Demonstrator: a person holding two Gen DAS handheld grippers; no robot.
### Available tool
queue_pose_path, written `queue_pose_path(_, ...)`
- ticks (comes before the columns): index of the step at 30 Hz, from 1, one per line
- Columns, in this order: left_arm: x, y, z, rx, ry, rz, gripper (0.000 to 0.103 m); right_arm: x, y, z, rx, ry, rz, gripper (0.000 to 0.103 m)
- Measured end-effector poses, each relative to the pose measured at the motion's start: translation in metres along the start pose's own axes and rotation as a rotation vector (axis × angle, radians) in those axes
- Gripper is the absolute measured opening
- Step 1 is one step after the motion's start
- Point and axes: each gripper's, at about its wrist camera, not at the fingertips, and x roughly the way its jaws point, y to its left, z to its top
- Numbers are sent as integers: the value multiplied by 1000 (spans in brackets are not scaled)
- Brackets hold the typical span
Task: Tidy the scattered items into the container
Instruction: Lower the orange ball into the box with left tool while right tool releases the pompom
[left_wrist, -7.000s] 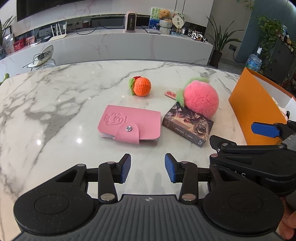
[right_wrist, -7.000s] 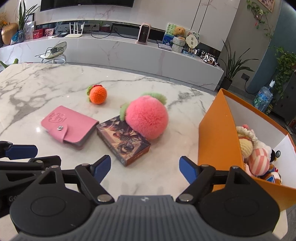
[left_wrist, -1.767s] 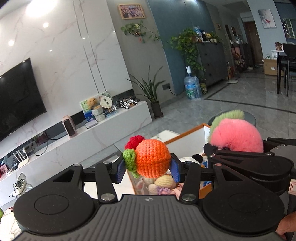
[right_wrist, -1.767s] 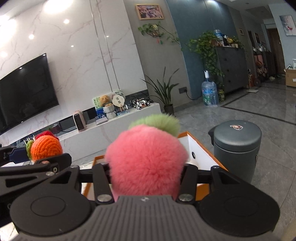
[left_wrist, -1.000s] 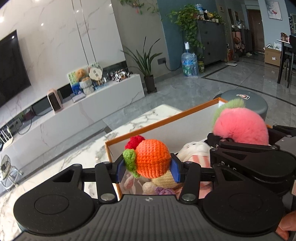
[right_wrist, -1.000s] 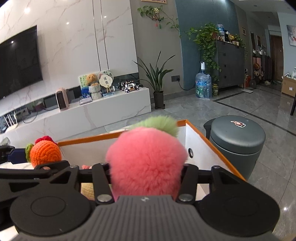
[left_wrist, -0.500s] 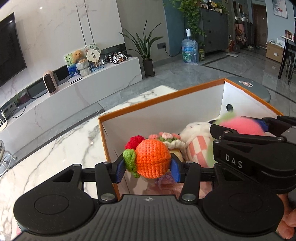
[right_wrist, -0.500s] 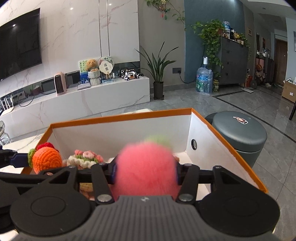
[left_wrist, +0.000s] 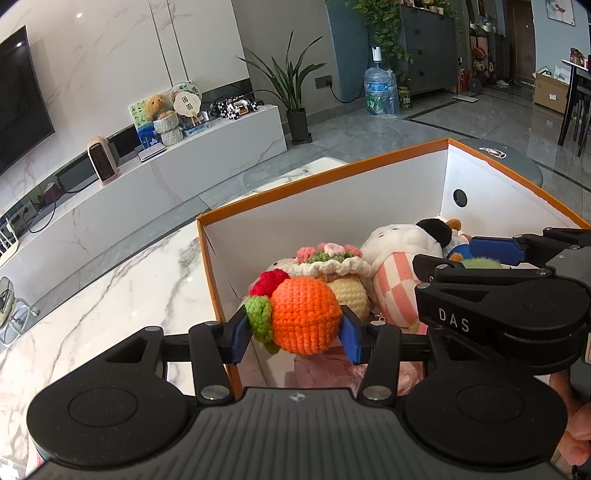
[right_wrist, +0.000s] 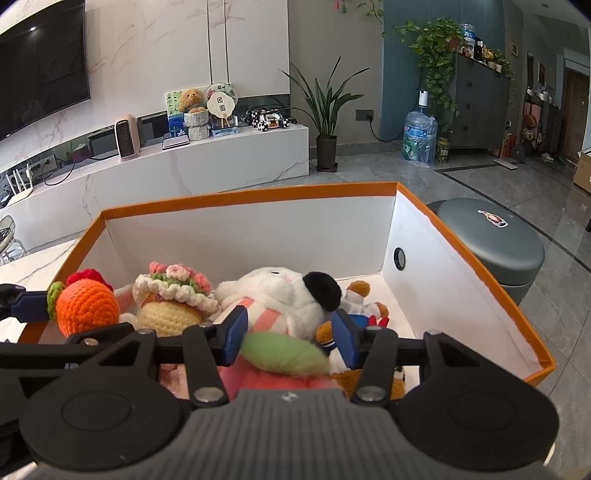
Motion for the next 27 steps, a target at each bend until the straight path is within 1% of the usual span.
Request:
queue_pose_path(5,1,-1,1,-4,1,3,57,3,0,-2,12,2,0,54)
queue_pose_path(8,2,-2,1,-1,1,5,58,4,-1,-3,24,5,-3,60)
queue_pose_path(10,2,-3,1,3,-2,8,58,5,-2,-4,36,8,-9,67)
queue_pose_path(14,3,-4,0,7,-11,13,61,7,-5,-4,49,10,-29,75)
queue_pose_path(16,4,-4,0,14,-15,21,63,7,-5,-4,50,8,-41,81)
queue_pose_path(19,5,-5,-1,22,-21,31,63,8,-4,-4,43,0,-66,88)
queue_pose_path(22,7,-7,-1,29,-26,42,64,9,-5,-4,33,-8,-94,92)
queue_pose_path(27,8,-7,0,33,-24,44,65,8,-5,-4,26,-16,-124,95)
